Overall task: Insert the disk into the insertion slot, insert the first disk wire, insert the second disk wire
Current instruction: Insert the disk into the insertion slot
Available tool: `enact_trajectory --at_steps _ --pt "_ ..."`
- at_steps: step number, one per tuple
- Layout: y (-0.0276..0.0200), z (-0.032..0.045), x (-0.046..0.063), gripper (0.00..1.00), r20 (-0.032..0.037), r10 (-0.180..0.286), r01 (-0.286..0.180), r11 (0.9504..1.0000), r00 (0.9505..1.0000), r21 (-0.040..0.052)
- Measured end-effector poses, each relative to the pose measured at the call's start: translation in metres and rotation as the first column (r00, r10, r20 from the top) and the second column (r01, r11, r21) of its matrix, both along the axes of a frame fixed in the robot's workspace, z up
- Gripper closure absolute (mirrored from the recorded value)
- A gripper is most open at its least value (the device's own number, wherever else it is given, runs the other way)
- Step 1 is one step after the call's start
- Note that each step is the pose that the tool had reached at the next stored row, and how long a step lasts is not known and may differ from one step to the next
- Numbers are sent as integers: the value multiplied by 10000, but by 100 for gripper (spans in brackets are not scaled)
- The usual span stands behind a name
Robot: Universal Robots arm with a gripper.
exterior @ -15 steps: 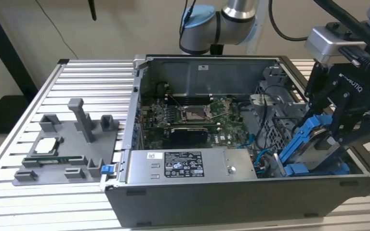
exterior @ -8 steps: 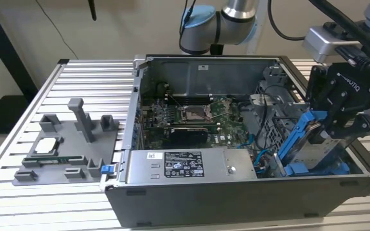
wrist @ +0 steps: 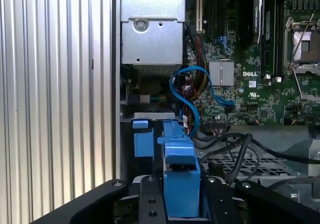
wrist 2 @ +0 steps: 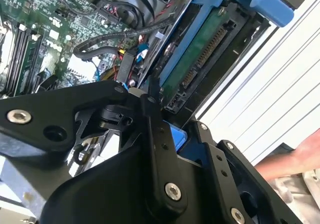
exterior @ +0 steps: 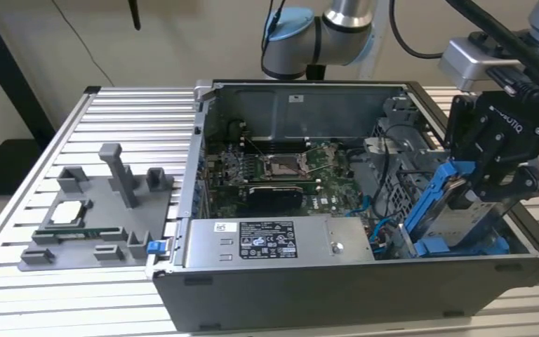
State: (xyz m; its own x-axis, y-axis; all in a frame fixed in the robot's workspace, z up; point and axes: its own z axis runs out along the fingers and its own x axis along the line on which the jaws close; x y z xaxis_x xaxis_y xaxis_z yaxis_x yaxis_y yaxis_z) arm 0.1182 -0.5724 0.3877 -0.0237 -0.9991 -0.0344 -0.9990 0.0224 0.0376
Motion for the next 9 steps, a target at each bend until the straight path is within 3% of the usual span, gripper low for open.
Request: enact_trajectory --at_steps 4,5,9 --pt "4 -2 -4 100 1 -3 3 10000 10000 8" --pt "4 0 -4 0 1 -4 4 10000 10000 4" --pt "4 21 -5 0 2 -5 5 10000 10000 2"
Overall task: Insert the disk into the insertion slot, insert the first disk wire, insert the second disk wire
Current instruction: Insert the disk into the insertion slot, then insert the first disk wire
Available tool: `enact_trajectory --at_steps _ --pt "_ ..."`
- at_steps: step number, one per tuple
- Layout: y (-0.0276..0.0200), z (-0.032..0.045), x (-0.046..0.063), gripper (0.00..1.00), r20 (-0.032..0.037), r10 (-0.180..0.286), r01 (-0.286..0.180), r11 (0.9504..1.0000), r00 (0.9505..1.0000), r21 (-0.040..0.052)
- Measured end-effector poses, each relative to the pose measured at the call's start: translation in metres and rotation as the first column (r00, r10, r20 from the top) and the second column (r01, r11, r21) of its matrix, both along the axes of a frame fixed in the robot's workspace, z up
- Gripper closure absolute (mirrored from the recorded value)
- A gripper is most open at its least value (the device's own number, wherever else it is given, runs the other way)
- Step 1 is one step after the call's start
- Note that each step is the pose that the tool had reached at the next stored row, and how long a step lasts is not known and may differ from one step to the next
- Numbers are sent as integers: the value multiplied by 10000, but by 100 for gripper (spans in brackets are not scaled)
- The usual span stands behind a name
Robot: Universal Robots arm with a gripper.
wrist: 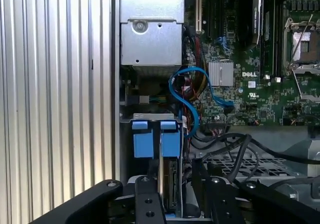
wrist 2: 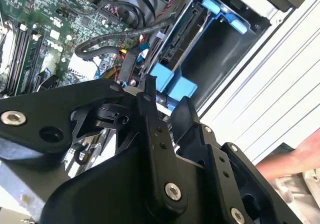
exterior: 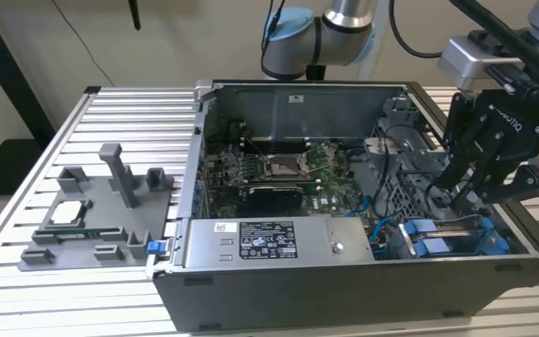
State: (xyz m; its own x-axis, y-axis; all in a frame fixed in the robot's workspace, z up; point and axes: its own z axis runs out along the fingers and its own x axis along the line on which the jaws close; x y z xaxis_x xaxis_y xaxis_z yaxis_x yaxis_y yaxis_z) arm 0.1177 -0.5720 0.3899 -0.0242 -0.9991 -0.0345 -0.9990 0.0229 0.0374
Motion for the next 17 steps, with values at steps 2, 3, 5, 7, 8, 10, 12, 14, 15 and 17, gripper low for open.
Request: enact_trajectory --at_steps 2,3,5,7,8,10,12,14,15,17 --pt "0 32 0 0 0 0 0 10000 10000 0" --pt "-1 50 0 0 0 -1 1 10000 10000 1" --pt "0 90 0 0 0 -1 1 10000 10000 2" --pt "10 112 -1 0 0 1 -1 10000 10000 4" --pt "24 115 -4 0 0 -2 2 10000 10000 3" --pt "61 117 -12 0 18 -7 7 10000 10000 1" --pt "102 113 -23 0 101 -5 5 10000 9999 12" --pt "141 105 -42 0 219 -6 5 10000 9998 22" --pt "162 100 -50 0 277 -5 5 10000 9996 21" --pt "201 89 -62 0 393 -5 4 10000 9992 25"
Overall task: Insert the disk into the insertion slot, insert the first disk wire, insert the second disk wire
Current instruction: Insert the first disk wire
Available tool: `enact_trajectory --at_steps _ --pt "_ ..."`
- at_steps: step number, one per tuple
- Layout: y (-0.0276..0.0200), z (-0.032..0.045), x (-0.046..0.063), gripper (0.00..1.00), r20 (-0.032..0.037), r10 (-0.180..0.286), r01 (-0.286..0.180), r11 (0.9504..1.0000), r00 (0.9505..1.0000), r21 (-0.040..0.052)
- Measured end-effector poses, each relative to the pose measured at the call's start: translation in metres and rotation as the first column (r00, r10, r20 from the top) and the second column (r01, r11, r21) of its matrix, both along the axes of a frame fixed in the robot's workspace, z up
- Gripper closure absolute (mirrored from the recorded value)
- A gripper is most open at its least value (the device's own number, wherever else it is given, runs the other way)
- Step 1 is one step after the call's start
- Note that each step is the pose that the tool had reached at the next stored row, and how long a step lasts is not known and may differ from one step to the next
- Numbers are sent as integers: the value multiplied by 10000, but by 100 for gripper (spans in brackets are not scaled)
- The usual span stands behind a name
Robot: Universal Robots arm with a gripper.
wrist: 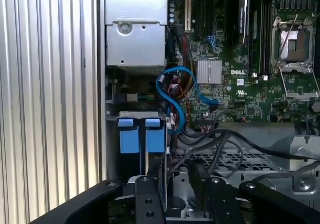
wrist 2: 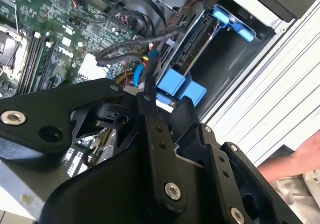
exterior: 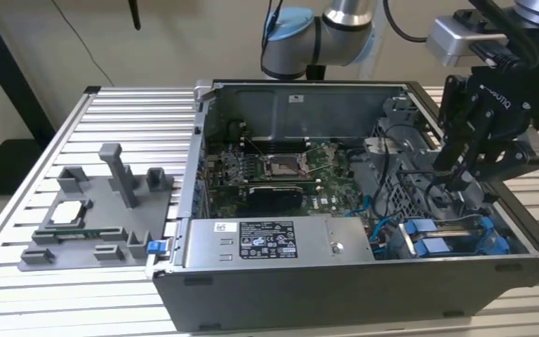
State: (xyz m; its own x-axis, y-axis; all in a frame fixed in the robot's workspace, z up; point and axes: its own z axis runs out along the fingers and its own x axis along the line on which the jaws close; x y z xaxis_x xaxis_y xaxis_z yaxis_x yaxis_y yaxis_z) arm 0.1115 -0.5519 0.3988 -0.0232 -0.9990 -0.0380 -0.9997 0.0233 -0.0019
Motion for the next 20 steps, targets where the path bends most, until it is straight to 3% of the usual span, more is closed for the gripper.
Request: enact_trajectory --at_steps 5,9,14,20 --pt "68 -33 -4 0 342 117 -117 9999 9993 -1" --pt "80 -79 -27 0 570 202 -202 9998 9982 4" --pt "82 -112 -71 0 711 333 -335 9994 9969 24" --pt "82 -117 -76 0 737 446 -451 9990 9963 47"
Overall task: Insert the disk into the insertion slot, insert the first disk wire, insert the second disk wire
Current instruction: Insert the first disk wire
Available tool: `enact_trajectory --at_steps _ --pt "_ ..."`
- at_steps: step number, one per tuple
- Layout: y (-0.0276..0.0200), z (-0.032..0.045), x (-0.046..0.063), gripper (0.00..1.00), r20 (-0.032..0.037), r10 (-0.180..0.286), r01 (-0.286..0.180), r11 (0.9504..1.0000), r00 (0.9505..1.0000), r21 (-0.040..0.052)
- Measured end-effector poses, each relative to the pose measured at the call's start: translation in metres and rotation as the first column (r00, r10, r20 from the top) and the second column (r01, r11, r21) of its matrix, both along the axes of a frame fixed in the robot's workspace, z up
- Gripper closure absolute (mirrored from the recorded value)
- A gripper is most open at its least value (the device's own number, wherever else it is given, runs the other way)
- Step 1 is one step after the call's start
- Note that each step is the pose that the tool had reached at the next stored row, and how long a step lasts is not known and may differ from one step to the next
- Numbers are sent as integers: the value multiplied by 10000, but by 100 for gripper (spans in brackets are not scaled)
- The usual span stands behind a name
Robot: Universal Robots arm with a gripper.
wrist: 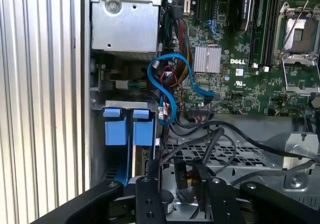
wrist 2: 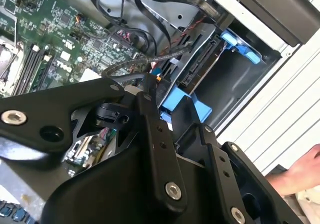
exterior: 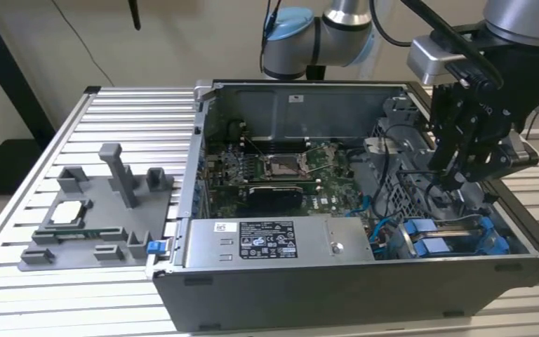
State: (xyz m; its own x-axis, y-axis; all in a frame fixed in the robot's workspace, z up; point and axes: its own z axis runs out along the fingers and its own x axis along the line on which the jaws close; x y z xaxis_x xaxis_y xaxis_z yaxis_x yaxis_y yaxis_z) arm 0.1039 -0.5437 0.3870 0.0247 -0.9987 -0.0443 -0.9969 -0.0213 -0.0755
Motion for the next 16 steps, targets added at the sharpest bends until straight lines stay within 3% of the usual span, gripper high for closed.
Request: enact_trajectory --at_steps 7,8,16 --pt "0 0 0 0 0 6 -6 10000 10000 -1" --pt "0 0 -1 100 0 6 -6 10000 10000 -2" --pt "0 -2 -3 100 0 6 -6 10000 10000 -1"
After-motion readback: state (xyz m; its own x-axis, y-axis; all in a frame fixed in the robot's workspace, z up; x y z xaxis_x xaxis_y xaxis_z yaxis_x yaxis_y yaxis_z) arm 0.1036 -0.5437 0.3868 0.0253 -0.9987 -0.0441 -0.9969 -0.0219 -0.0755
